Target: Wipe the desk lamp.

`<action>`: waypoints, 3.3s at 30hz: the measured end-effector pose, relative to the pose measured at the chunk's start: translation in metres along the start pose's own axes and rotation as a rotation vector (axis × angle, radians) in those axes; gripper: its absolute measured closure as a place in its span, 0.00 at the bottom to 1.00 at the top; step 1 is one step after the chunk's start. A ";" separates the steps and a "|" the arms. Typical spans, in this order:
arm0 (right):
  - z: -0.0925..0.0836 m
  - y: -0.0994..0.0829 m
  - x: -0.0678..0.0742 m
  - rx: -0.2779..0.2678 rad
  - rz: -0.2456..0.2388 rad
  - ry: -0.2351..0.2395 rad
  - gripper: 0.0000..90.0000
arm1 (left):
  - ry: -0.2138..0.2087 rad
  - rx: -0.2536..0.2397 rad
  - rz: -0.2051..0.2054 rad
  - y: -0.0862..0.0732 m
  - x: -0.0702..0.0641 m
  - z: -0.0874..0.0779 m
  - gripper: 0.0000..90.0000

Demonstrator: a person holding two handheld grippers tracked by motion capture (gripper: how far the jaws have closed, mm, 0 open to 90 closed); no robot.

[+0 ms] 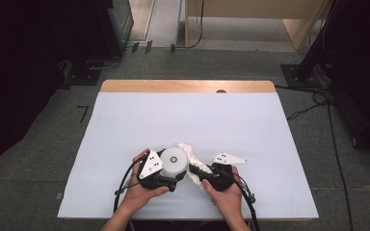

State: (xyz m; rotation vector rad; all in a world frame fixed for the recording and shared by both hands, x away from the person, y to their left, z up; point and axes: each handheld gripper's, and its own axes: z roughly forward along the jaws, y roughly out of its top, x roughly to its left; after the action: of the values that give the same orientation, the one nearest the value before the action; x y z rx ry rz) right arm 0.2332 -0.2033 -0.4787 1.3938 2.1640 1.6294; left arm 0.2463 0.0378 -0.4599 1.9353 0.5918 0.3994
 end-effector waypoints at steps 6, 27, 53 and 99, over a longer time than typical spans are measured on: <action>-0.016 0.015 0.011 -0.079 -0.048 0.011 0.85 | 0.002 0.003 -0.003 0.001 0.000 0.000 0.10; -0.022 0.012 -0.007 -0.099 -0.022 -0.086 0.84 | 0.281 0.038 -0.117 0.001 -0.032 0.007 0.04; -0.016 0.013 0.016 -0.111 -0.034 0.013 0.84 | 0.033 0.031 -0.019 -0.002 -0.003 0.000 0.09; -0.013 0.011 0.005 -0.095 0.028 0.054 0.84 | 0.022 0.029 -0.018 -0.002 -0.002 0.000 0.09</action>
State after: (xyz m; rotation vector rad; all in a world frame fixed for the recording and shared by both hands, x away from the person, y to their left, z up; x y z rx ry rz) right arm 0.2296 -0.2084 -0.4621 1.3753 2.0738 1.7747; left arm 0.2442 0.0374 -0.4623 1.9543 0.6324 0.4031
